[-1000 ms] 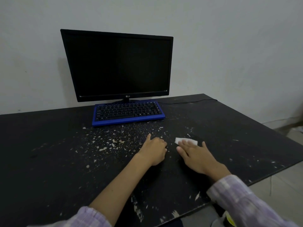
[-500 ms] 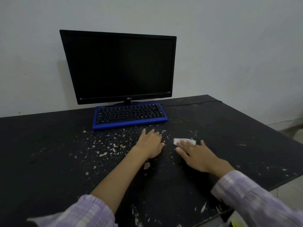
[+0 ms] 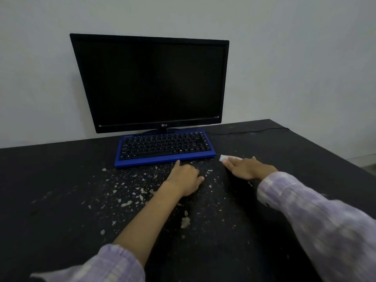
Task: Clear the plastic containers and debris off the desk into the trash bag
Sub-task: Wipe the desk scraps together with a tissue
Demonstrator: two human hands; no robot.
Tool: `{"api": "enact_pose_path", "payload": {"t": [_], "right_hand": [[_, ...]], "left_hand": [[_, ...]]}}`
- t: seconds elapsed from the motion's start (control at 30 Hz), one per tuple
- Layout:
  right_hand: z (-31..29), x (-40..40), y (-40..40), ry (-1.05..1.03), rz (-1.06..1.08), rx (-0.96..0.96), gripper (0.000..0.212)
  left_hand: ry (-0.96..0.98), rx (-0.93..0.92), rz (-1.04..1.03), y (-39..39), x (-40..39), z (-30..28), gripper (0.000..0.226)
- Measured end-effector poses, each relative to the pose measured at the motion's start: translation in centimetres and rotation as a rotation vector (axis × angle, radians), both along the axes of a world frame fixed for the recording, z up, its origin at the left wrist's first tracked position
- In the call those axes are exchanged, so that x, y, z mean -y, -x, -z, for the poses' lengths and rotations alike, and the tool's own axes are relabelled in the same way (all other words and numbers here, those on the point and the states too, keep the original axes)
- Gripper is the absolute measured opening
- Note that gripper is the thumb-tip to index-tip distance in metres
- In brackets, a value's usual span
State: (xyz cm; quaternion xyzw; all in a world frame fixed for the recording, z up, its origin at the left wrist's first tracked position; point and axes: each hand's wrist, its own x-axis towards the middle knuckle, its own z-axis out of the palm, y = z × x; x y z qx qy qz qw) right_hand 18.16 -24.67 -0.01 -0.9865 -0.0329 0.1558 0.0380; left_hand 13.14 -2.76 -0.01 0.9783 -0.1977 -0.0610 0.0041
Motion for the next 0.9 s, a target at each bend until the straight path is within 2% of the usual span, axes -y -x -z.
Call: {"api": "enact_pose_path", "payload": {"t": [0.17, 0.3, 0.47, 0.6, 0.7, 0.77, 0.9], "right_hand": [[-0.5, -0.8, -3.6, -0.093, 0.089, -0.030, 0.072], [-0.6, -1.5, -4.1, -0.114, 0.094, -0.022, 0.069], [-0.2, -1.8, -1.4, -0.057, -0.040, -0.009, 0.066], [0.1, -2.5, 2.8, -0.025, -0.271, 0.002, 0.063], [0.1, -1.6, 5.8, -0.041, -0.371, -0.033, 0.072], [-0.2, -0.4, 6.6, -0.034, -0.331, -0.060, 0.078], [-0.5, 0.6, 4.9, 0.025, -0.167, 0.014, 0.068]], "left_hand": [[0.045, 0.027, -0.006, 0.3, -0.1, 0.5, 0.044], [0.009, 0.027, -0.005, 0.2, 0.0, 0.1, 0.042], [-0.021, 0.010, -0.024, 0.4, 0.3, -0.3, 0.044], [-0.065, 0.034, -0.027, 0.6, 0.5, -0.1, 0.047], [-0.086, 0.050, -0.033, 0.7, 0.6, 0.0, 0.047], [-0.077, 0.035, -0.037, 0.8, 0.5, 0.0, 0.047], [-0.067, 0.011, -0.036, 0.6, 0.4, -0.1, 0.047]]}}
